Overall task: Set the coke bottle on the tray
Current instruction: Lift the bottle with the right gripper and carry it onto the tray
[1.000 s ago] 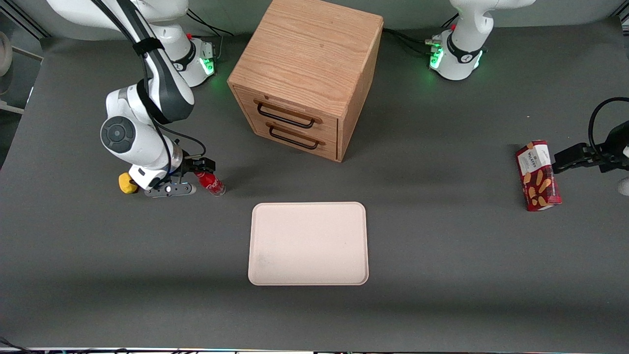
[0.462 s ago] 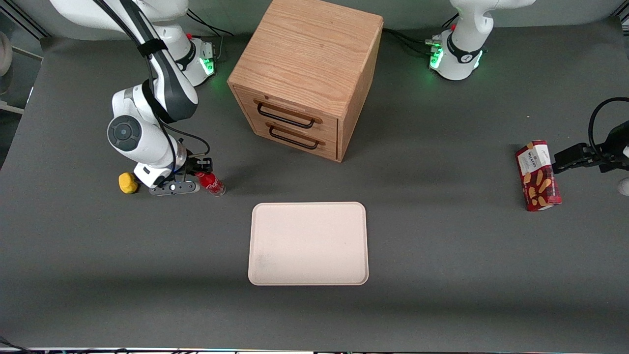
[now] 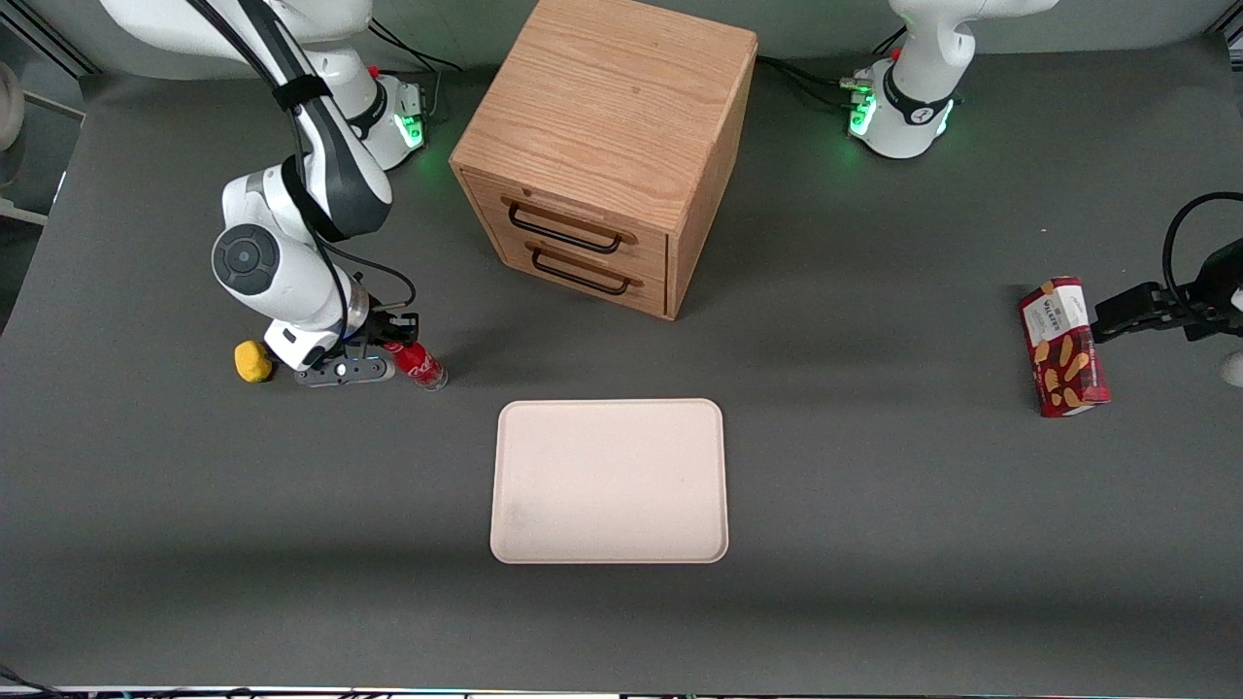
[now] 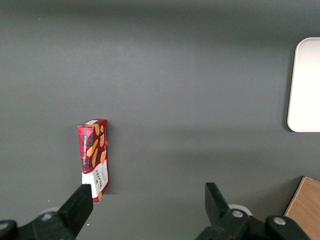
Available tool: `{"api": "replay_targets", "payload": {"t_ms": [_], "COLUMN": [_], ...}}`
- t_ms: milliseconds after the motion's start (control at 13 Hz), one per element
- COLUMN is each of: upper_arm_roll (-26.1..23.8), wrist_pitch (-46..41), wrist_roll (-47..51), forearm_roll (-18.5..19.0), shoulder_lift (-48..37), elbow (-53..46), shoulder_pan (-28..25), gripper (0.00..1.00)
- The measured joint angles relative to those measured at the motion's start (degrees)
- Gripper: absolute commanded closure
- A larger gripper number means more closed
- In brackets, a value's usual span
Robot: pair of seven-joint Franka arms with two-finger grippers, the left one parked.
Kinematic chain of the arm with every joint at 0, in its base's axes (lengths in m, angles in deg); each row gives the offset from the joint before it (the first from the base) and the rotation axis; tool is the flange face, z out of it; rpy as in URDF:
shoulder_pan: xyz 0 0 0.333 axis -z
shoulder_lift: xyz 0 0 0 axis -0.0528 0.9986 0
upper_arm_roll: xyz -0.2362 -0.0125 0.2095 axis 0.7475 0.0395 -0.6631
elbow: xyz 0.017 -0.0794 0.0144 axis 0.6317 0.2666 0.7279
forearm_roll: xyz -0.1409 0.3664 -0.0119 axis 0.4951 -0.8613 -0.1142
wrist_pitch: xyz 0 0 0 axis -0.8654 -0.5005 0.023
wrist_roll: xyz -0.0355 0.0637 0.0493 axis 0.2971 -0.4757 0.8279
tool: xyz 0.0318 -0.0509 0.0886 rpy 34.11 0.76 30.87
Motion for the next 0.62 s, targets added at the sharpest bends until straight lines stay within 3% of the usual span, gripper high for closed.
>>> {"api": "replay_targets", "payload": {"t_ms": [308,615], "upper_arm_roll": [-0.05,-0.08], "wrist_pitch": [-2.21,-9.98], "wrist_roll": [0.0,0.0], "forearm_roll": [0.0,0.92], "shoulder_lift": [-1.17,-0.58], "elbow": [-2.75,-13.78], "shoulder_pan": [0.0,0.0], "gripper": [1.0,1.0]}}
